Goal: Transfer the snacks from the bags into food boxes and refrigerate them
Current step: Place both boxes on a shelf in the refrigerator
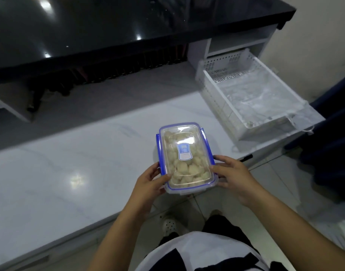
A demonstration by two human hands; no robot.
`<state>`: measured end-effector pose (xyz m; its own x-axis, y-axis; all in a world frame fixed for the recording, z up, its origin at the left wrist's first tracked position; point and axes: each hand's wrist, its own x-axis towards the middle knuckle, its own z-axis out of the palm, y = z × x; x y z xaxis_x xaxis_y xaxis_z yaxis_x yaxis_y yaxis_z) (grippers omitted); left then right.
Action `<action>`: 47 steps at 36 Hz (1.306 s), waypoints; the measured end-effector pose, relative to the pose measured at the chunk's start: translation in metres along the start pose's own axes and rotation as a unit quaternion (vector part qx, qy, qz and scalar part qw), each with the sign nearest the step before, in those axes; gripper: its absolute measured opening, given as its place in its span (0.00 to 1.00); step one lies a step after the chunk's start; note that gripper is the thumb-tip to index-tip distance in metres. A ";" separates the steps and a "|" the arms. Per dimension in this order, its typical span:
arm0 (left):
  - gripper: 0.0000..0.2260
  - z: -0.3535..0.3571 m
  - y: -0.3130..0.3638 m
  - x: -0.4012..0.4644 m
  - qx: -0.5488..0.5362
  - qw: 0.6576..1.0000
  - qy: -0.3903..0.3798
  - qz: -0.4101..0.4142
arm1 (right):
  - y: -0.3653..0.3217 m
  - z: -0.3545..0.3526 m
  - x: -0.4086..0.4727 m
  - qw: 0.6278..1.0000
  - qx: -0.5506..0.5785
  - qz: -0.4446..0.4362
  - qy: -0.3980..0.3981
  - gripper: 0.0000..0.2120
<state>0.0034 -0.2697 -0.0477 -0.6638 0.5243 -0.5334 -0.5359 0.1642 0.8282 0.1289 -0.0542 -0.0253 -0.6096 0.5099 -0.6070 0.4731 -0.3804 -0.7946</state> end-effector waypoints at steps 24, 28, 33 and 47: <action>0.26 0.127 -0.042 -0.050 0.019 0.992 -0.125 -0.023 | 0.090 -0.134 -0.071 0.979 0.195 0.002 -0.057 0.25; 0.29 0.187 -0.070 -0.055 0.024 0.977 -0.202 -0.067 | 0.118 -0.197 -0.113 0.975 0.221 -0.020 0.008 0.31; 0.34 0.265 -0.101 -0.063 0.074 0.948 -0.298 -0.087 | 0.152 -0.263 -0.165 0.958 0.264 -0.053 0.095 0.35; 0.27 0.449 -0.148 -0.101 0.223 0.836 -0.499 -0.049 | 0.226 -0.359 -0.260 0.835 0.412 -0.147 0.335 0.31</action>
<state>0.3838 0.0283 -0.0391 0.2581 0.8893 -0.3777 -0.1658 0.4259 0.8895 0.6228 0.0047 -0.0442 -0.0002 0.8866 -0.4625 -0.3998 -0.4240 -0.8127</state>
